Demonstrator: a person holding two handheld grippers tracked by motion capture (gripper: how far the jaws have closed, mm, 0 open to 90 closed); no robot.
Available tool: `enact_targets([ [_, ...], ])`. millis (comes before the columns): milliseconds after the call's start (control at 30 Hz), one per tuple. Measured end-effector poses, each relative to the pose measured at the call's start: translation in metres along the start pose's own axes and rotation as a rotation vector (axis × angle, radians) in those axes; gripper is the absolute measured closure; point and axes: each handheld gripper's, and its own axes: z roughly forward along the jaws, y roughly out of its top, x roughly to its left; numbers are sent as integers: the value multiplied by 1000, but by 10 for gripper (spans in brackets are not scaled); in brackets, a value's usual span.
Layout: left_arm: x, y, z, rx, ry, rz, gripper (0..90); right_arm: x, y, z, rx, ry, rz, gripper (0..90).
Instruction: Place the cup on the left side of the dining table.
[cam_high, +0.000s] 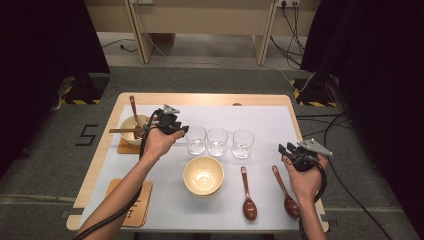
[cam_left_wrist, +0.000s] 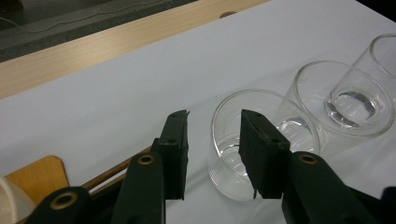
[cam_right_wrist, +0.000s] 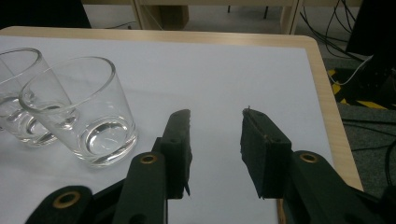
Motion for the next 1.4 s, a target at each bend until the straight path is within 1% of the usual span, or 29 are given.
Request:
enact_targets([
  [133,-2,-2,3,13,-9,-2,619,2,1,-2,-3,3,-3,631],
  [367,-7,-4,10,34,-13,-5,629,4,2,-3,-6,4,-5,631],
  [400,-8,-4,12,36,-15,-11,629,5,2,-4,-6,4,-5,631],
  [667,-9,-7,21,70,4,-22,633,8,3,-5,-8,13,-11,630],
  [733,-10,-7,23,80,-1,-24,633,8,3,-4,-8,14,-10,630],
  [967,-12,-9,31,114,5,-33,636,7,2,-4,-2,12,-11,629],
  [1067,-12,-9,33,116,4,-42,641,7,2,-4,-2,12,-10,629],
  [1100,-11,-9,33,115,1,-56,643,7,2,-4,-2,12,-11,629],
  [1133,-11,-9,34,116,3,-59,646,8,2,-4,-4,13,-10,629],
  [1367,-11,-8,37,130,9,-62,660,9,2,-3,2,15,-10,629],
  [1400,-11,-8,38,130,7,-69,664,9,2,-3,1,16,-9,629],
])
